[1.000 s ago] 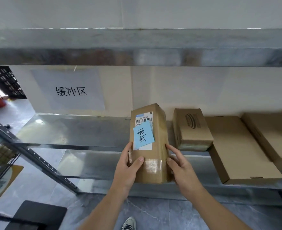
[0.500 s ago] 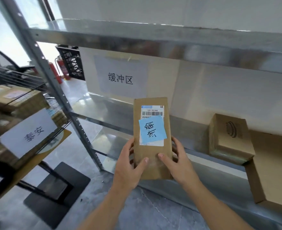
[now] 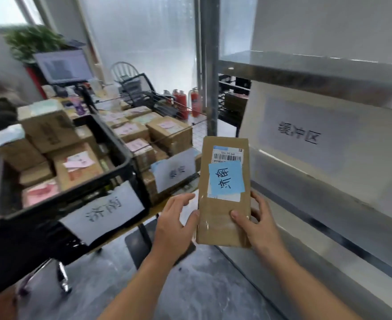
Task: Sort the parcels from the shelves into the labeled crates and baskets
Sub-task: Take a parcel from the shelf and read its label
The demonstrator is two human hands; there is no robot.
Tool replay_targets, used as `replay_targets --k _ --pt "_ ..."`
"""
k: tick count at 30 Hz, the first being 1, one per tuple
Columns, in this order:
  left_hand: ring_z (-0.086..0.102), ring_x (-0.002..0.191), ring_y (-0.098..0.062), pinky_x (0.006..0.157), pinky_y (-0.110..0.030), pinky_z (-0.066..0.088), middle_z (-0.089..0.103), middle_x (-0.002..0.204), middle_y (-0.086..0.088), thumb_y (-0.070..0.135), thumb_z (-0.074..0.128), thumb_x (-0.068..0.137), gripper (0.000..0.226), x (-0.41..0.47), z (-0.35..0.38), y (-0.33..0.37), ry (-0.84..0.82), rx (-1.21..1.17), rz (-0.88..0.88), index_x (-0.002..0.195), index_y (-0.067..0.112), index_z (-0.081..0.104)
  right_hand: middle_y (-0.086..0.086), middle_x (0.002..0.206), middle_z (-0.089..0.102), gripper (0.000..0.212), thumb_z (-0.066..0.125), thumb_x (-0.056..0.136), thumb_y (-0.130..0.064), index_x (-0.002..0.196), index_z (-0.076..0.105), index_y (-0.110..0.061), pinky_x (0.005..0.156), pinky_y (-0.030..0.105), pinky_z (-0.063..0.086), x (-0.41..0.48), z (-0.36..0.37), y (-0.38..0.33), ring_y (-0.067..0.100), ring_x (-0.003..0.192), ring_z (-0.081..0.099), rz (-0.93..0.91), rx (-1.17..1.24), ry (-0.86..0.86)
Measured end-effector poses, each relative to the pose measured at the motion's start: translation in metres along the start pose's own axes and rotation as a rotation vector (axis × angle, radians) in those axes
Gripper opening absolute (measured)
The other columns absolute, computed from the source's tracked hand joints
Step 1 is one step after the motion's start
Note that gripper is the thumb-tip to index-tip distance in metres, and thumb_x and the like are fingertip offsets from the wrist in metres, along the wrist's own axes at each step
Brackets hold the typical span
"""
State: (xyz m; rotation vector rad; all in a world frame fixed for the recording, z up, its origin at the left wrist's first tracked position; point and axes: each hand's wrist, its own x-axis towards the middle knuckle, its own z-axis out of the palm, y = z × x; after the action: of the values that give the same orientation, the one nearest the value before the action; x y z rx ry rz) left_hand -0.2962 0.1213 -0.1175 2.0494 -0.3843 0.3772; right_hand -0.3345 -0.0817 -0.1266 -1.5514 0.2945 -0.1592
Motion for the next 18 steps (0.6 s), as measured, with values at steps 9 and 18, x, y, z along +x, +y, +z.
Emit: replay_targets --k 9,18 --pt "0.055 0.114 -0.015 0.1 -0.019 0.036 0.06 0.114 0.008 0.01 0.069 0.088 0.033 0.021 -0.179 -0.087 0.314 0.384 -0.057 0.12 0.015 0.064 -0.007 0.121 0.065 0.061 0.079 0.087 -0.031 0.133 0.045 -0.052 0.076 0.035 0.059 0.036 0.168 -0.026 0.014 0.109 0.066 -0.044 0.04 -0.162" --pt "0.045 0.126 -0.027 0.105 -0.026 0.025 0.056 0.131 -0.007 0.016 0.061 0.091 0.04 0.028 -0.287 -0.154 0.464 0.534 -0.304 0.131 0.011 0.057 -0.01 0.118 0.065 0.057 0.075 0.088 -0.047 0.131 0.04 -0.058 0.092 0.049 0.059 0.056 0.287 -0.072 0.016 0.11 0.067 -0.137 -0.053 -0.359"
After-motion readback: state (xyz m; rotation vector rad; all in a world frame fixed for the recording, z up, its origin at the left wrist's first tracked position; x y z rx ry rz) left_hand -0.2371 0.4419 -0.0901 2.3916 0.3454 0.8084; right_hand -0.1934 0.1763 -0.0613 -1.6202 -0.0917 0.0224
